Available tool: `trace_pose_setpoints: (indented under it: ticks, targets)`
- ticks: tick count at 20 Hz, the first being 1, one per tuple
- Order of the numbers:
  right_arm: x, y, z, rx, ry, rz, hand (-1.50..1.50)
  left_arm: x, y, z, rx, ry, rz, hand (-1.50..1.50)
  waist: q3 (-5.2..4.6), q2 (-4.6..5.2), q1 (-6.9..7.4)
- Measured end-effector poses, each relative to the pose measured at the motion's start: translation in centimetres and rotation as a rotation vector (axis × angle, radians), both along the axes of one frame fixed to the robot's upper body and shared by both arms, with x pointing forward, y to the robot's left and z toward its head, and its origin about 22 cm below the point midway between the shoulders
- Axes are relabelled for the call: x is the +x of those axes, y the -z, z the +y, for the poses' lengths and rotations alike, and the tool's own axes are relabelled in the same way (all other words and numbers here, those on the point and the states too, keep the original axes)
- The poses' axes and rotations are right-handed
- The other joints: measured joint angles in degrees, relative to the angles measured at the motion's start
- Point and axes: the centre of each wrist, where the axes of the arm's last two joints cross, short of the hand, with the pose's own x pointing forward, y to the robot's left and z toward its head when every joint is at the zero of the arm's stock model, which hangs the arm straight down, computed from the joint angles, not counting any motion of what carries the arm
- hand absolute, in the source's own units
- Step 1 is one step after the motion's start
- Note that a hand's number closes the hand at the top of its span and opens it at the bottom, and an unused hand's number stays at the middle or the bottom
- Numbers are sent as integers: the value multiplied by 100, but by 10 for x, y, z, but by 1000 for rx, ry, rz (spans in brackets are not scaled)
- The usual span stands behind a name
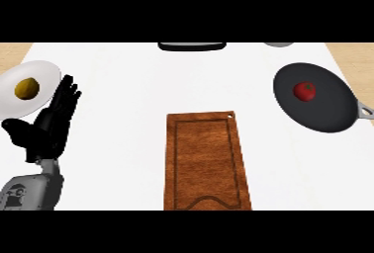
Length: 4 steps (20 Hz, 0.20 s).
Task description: Pick the tomato from the cutting board and place it in the pan
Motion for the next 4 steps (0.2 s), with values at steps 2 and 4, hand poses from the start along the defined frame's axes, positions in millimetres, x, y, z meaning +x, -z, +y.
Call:
trace_pose_setpoints:
  ticks: [2,4]
  targets:
    - [-9,2,3,0,-8,13,-150,6,-3,-1,-1,-4,0,0,-3,6,-6]
    - [-21,-2,2,-21,-15,24,-150,3,0,-3,1,-6,1,0,-3,4,-9]
